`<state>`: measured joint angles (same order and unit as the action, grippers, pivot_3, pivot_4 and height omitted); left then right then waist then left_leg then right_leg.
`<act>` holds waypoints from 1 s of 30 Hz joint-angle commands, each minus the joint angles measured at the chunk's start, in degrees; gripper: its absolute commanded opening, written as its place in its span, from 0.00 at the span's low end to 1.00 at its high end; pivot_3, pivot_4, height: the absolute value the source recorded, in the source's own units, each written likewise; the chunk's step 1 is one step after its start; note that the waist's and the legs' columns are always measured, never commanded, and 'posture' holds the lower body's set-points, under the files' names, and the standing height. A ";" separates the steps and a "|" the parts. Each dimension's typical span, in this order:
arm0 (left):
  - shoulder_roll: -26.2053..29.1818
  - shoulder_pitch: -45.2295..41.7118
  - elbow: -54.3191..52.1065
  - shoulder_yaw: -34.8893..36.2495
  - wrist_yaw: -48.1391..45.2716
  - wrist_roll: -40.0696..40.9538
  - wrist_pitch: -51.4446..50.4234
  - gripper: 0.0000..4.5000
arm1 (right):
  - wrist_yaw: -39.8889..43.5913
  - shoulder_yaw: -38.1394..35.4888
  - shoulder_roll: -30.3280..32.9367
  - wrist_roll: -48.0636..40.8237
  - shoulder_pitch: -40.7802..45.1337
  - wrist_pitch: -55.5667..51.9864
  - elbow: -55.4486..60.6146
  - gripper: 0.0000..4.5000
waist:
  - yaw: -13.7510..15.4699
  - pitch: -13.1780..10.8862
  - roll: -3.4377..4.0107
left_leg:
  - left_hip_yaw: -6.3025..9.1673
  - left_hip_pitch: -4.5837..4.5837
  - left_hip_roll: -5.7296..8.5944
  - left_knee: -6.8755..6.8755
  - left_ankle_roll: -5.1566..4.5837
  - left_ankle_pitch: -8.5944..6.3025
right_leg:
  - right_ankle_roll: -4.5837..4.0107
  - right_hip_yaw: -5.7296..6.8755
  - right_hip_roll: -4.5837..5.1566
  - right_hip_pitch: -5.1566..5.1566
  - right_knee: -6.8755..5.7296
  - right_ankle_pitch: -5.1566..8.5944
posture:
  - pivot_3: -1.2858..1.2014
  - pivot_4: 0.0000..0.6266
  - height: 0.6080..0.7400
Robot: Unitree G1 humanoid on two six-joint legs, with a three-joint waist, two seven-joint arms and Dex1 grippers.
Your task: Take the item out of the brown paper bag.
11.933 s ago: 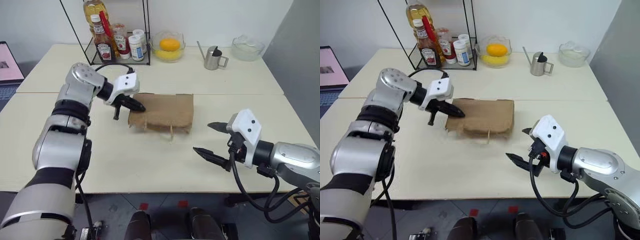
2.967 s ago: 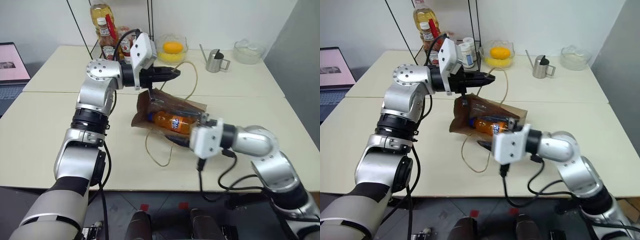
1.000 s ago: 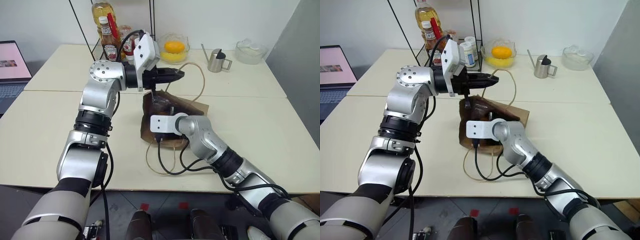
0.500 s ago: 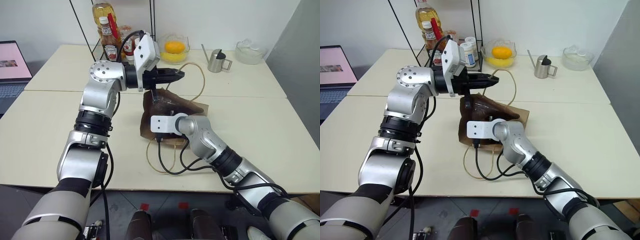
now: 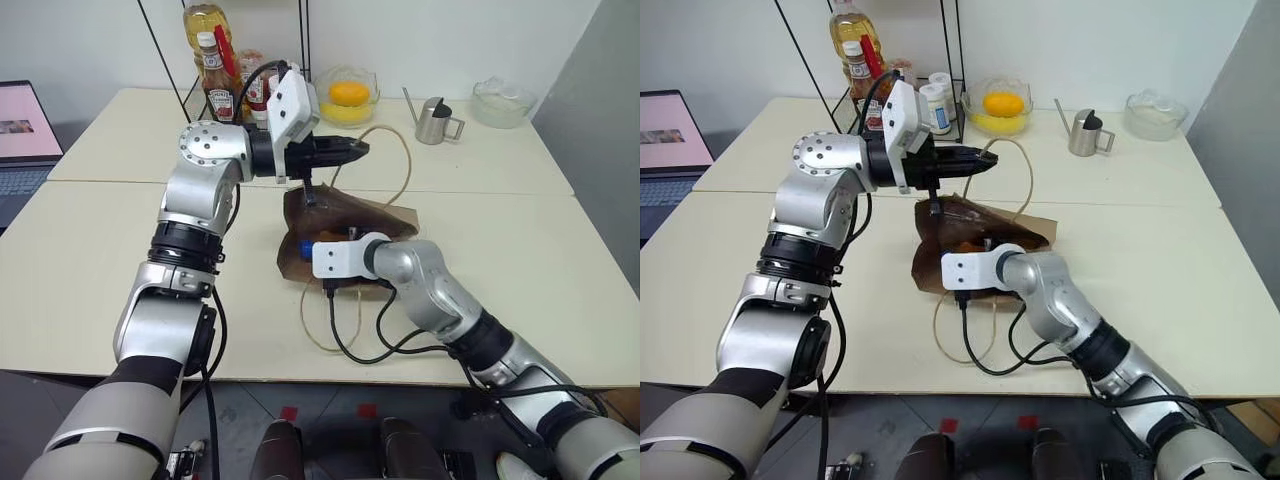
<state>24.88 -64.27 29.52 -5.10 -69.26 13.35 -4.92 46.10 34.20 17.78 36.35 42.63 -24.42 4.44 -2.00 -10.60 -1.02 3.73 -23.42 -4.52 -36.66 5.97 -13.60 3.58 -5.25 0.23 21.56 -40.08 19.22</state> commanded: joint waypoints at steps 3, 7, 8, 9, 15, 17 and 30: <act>-0.25 -1.07 -0.33 0.67 0.77 -0.32 1.70 0.00 | 1.65 -6.47 -1.92 -7.57 -0.29 -0.01 9.20 0.54 | -0.05 -0.01 0.00 | 0.00 0.00 -0.01 0.03 0.01 0.01 | 0.00 0.00 -0.01 0.02 0.00 0.00 | 0.52 0.24 1.00; -0.34 -1.22 0.03 0.68 0.64 -0.49 1.99 0.00 | 2.14 -8.58 -3.67 -11.09 1.47 -2.06 10.87 0.54 | -0.18 -0.01 0.02 | 0.00 -0.01 -0.01 0.06 0.02 0.01 | 0.00 -0.01 -0.02 0.07 0.00 0.00 | 0.52 0.24 1.00; -0.35 -1.23 0.10 0.67 0.64 -0.55 2.07 0.00 | 2.01 -8.92 -3.49 -11.61 1.57 -1.53 11.14 0.54 | -0.24 -0.02 0.02 | 0.00 -0.03 -0.01 0.06 0.04 0.03 | 0.00 -0.01 -0.02 0.08 0.00 0.00 | 0.52 0.24 1.00; -0.36 -1.24 0.15 0.67 0.69 -0.60 2.09 0.00 | 1.87 -9.48 -3.39 -12.54 1.46 -1.09 11.56 0.54 | -0.28 -0.02 0.02 | 0.00 -0.06 -0.01 0.06 0.06 0.03 | 0.00 -0.01 -0.01 0.11 0.00 0.00 | 0.52 0.24 1.00; -0.34 -1.38 0.66 0.72 1.04 -0.93 2.28 0.00 | 1.33 -11.84 -2.26 -17.34 -0.39 1.12 14.54 0.54 | -0.22 -0.02 0.02 | 0.01 -0.30 0.00 0.02 0.16 0.09 | 0.00 0.03 0.00 0.27 0.02 0.00 | 0.52 0.24 1.00; -0.34 -1.48 0.97 0.73 1.14 -1.03 2.35 0.00 | 1.27 -12.60 -1.98 -18.97 -0.71 1.55 15.64 0.54 | -0.25 -0.02 0.02 | 0.02 -0.33 0.00 0.02 0.17 0.10 | 0.00 0.04 0.00 0.31 0.02 0.00 | 0.52 0.24 1.00; -1.33 -3.27 6.08 0.22 1.44 -2.27 5.22 0.00 | 2.88 -18.58 2.41 -31.85 -2.69 2.48 26.06 0.54 | -0.25 -0.02 0.02 | 0.03 -0.47 0.00 0.02 0.18 0.10 | 0.00 0.04 0.00 0.44 0.01 0.00 | 0.52 0.24 1.00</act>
<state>23.90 -66.08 35.66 -5.24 -68.09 11.32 -0.83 49.69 19.45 20.03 6.45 39.11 -23.86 26.07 -2.25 -10.62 -1.00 3.77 -23.89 -4.52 -36.64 6.15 -13.49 3.58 -5.20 0.23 22.01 -40.07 19.22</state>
